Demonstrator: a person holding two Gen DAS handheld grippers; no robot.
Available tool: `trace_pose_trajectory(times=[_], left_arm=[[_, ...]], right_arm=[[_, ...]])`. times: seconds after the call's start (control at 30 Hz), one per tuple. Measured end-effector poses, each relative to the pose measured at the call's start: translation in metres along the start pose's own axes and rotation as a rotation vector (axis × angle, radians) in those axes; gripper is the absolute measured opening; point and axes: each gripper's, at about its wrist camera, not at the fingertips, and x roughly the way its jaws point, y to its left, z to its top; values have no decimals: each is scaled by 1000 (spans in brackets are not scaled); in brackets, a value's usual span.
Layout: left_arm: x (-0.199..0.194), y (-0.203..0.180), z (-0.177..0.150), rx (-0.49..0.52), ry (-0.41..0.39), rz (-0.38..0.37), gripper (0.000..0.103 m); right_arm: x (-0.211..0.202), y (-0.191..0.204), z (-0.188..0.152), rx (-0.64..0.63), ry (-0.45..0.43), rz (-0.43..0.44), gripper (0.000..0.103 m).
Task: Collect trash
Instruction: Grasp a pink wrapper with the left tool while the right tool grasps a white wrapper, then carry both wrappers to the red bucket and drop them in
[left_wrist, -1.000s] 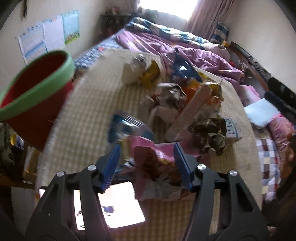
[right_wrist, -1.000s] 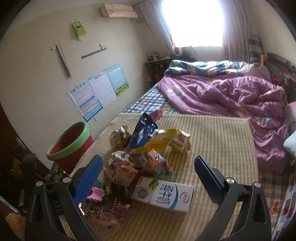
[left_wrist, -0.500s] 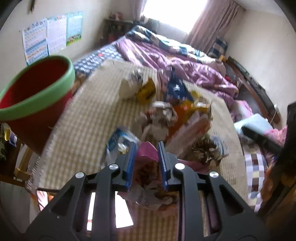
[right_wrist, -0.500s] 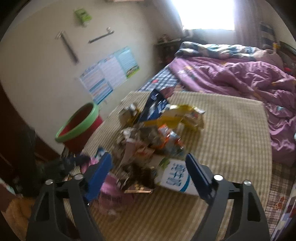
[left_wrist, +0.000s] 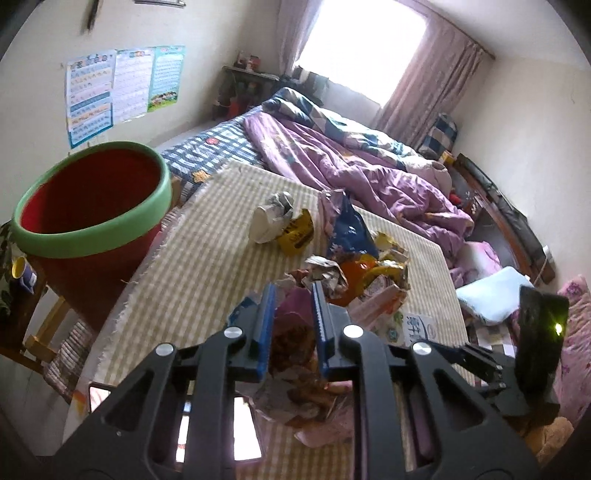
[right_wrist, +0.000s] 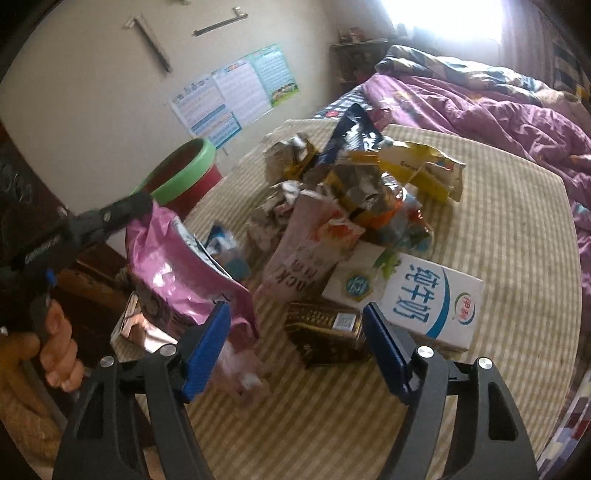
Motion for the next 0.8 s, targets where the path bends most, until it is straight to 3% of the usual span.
trace_pose_trajectory(times=[0.17, 0.2, 0.6, 0.67, 0.7, 0.73, 0.8], left_arm=[[-10, 7, 5, -33, -44, -2, 18], [-10, 8, 5, -40, -49, -3, 18], [-13, 22, 5, -84, -58, 1, 15], [-12, 22, 3, -89, -58, 3, 15], [-12, 22, 4, -93, -60, 2, 15], [-12, 23, 4, -96, -64, 1, 15], [-13, 24, 5, -100, -72, -1, 15]], right_arm=[[3, -3, -12, -18, 27, -19, 70], [4, -6, -12, 5, 24, -20, 65], [34, -13, -7, -6, 55, -68, 56], [33, -9, -7, -23, 49, -68, 47], [31, -8, -7, -28, 42, -75, 22], [31, -8, -7, -30, 52, -70, 4], [30, -6, -9, -26, 55, -67, 1]])
